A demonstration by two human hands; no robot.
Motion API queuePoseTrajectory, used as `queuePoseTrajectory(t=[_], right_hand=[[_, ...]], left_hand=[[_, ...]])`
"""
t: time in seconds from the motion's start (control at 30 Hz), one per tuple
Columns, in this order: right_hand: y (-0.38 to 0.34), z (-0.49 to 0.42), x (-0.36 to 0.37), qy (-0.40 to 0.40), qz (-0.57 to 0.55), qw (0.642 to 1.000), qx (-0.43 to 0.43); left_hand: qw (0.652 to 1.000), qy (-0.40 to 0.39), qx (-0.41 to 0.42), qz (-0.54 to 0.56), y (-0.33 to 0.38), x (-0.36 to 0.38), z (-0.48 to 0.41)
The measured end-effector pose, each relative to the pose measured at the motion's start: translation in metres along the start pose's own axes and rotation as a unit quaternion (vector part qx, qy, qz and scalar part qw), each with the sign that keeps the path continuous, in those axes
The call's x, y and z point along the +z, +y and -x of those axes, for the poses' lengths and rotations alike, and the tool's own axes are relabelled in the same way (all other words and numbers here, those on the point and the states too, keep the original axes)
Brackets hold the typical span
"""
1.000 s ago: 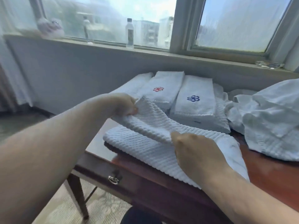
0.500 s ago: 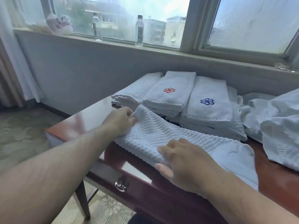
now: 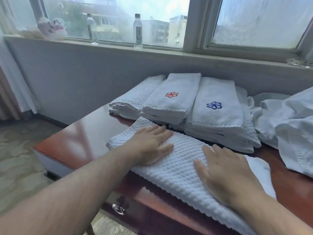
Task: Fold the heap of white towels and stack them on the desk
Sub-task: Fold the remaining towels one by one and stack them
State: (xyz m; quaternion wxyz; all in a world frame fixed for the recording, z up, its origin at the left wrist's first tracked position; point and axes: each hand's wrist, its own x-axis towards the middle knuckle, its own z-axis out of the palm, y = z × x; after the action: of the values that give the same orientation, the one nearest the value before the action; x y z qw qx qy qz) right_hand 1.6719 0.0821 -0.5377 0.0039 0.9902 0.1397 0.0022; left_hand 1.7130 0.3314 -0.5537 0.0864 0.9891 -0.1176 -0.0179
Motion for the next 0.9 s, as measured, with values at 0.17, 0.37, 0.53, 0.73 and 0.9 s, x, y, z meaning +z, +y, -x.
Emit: queuePoseTrajectory(t=[0.17, 0.37, 0.53, 0.73, 0.9], right_hand=[[0.004, -0.006, 0.007, -0.003, -0.035, 0.999, -0.004], [0.021, -0.004, -0.009, 0.138, 0.014, 0.990, 0.012], [0.066, 0.028, 0.002, 0.177, -0.140, 0.934, 0.276], [0.097, 0.070, -0.006, 0.119, -0.447, 0.809, 0.363], [0.100, 0.087, -0.015, 0.029, -0.607, 0.739, 0.290]], left_hand=[[1.000, 0.006, -0.012, -0.010, 0.003, 0.001, 0.001], [0.996, 0.031, -0.085, -0.002, 0.026, 0.006, 0.022], [0.987, 0.048, -0.153, 0.021, 0.055, 0.016, 0.045], [0.982, 0.042, -0.183, 0.021, 0.073, 0.017, 0.057], [0.981, 0.044, -0.186, 0.019, 0.079, 0.018, 0.059]])
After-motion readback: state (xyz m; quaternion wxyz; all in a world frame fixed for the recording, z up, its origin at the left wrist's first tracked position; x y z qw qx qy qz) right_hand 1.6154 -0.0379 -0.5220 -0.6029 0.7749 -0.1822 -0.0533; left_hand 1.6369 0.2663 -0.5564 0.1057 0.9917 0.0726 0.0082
